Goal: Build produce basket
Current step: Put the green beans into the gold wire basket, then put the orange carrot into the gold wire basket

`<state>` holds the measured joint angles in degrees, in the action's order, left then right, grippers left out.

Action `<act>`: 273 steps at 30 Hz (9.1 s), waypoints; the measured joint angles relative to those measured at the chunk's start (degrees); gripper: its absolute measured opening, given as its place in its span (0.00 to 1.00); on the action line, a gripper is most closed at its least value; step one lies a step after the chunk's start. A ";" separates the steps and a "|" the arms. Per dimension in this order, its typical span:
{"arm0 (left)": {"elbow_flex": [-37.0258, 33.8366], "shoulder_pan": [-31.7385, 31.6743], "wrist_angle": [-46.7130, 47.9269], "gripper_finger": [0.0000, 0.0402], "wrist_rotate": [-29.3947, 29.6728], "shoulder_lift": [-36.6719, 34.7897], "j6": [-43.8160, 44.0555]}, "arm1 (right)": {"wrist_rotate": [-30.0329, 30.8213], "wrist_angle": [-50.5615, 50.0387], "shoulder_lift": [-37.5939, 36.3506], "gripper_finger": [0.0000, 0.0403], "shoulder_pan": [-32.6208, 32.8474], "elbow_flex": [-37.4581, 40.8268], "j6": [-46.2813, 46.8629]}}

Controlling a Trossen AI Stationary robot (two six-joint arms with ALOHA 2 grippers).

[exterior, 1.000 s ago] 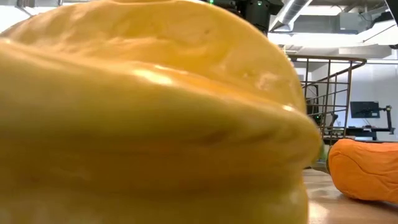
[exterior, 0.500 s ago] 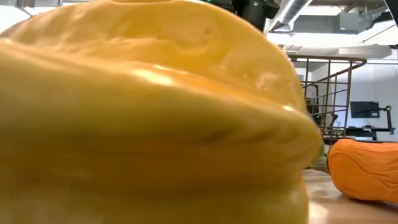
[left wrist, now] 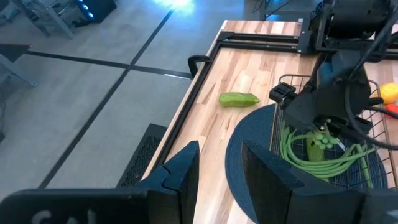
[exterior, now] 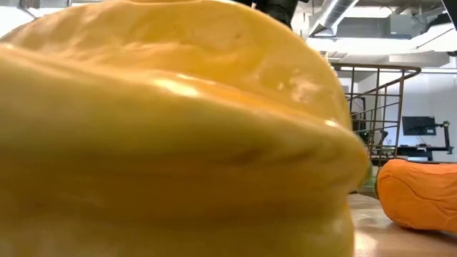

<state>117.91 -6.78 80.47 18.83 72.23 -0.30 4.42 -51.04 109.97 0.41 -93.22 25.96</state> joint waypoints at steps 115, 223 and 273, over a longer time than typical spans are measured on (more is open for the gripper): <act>-37.55 4.19 -11.40 0.28 -6.40 -4.76 14.08 | -4.43 -9.23 5.60 0.63 1.06 -5.10 4.00; -37.53 4.17 -11.42 0.28 -6.43 -4.76 14.03 | -2.18 -10.40 5.59 0.65 -1.06 -14.79 -2.04; -37.53 4.19 -11.42 0.28 -6.43 -4.74 14.03 | 3.41 4.82 -11.30 0.65 4.67 13.76 8.06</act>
<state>80.38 -2.59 69.06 12.40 67.48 13.74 7.83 -46.22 98.67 5.08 -79.46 34.02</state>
